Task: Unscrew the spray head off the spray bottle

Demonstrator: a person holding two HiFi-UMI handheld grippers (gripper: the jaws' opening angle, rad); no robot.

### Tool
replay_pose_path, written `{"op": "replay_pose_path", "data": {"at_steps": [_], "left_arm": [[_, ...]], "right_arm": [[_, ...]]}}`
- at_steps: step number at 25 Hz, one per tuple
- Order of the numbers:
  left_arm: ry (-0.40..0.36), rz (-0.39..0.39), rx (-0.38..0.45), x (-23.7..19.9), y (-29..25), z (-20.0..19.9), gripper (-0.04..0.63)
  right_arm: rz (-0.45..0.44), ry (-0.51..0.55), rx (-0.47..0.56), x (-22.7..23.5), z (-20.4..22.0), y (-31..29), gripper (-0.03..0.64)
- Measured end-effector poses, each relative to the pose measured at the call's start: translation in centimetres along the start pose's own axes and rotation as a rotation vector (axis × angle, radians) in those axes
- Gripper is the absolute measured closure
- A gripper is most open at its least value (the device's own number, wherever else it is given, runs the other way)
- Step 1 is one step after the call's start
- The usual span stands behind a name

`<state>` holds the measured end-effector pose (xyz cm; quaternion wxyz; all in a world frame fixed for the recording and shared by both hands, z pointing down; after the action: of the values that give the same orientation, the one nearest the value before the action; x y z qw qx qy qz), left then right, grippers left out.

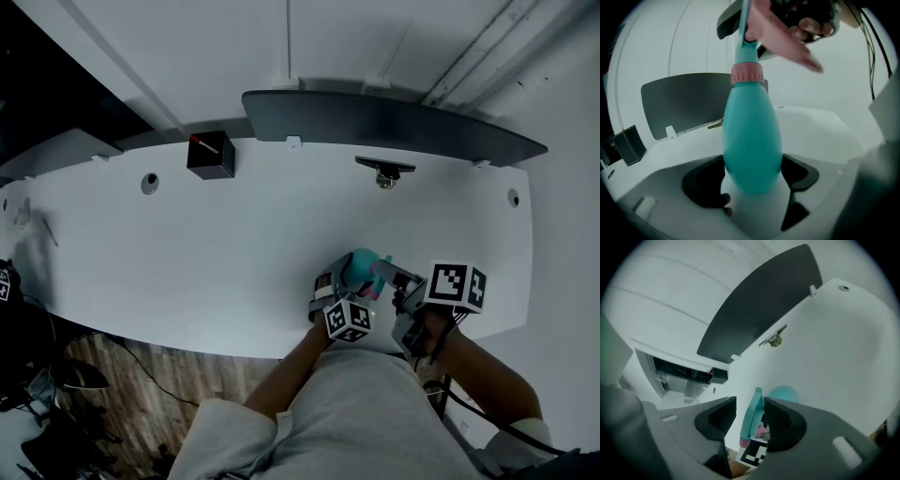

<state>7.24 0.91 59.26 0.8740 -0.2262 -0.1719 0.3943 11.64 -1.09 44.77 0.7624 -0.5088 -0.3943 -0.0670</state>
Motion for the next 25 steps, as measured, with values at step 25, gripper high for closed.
{"op": "replay_pose_path", "data": {"at_steps": [25], "left_arm": [[0.000, 0.005, -0.001, 0.0, -0.1, 0.1, 0.222]], "right_arm": [[0.153, 1.867, -0.354, -4.3, 1.4, 4.9, 0.558]]}}
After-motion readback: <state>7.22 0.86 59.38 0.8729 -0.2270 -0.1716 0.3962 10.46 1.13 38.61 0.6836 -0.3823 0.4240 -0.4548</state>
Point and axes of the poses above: the fingertips, and each gripper's own axes: y backward along the fingers, x to its right, z out of its underside, the point moved 4 cm from there along y, backward along the fingers, and after that the axes turned 3 degrees about x, right-handed, at the moved point
